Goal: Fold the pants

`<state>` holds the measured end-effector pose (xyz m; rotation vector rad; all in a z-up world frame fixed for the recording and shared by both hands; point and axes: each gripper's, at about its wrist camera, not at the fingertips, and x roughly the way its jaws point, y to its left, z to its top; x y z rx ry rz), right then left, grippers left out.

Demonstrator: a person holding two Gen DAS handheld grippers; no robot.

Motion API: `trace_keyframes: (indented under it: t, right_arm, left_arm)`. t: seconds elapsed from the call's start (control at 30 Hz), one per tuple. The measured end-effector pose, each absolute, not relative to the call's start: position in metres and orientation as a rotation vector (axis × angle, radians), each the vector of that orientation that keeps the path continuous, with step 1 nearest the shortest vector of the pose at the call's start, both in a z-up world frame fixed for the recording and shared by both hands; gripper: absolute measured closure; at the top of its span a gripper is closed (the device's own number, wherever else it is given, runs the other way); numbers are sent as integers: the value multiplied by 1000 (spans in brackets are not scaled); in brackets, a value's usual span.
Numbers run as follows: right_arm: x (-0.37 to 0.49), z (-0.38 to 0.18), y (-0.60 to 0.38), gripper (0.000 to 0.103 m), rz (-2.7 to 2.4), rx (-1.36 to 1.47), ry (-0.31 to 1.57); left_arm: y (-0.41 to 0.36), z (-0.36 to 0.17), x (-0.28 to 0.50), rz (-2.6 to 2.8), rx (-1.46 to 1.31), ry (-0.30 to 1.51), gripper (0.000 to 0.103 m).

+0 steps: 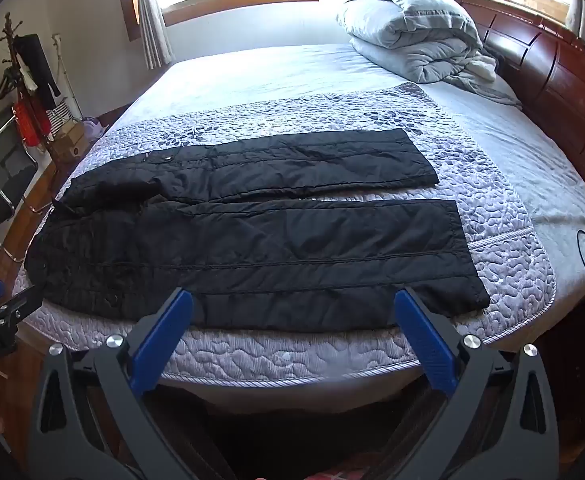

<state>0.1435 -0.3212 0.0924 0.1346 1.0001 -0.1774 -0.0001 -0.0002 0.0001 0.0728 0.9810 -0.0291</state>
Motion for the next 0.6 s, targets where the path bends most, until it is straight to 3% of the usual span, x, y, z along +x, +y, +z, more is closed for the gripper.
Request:
trace_keyframes:
  t: [0.6]
  right_arm:
    - [144, 94, -324, 2, -177, 144, 1003]
  left_arm:
    - [-6, 5, 0, -35, 94, 969, 4]
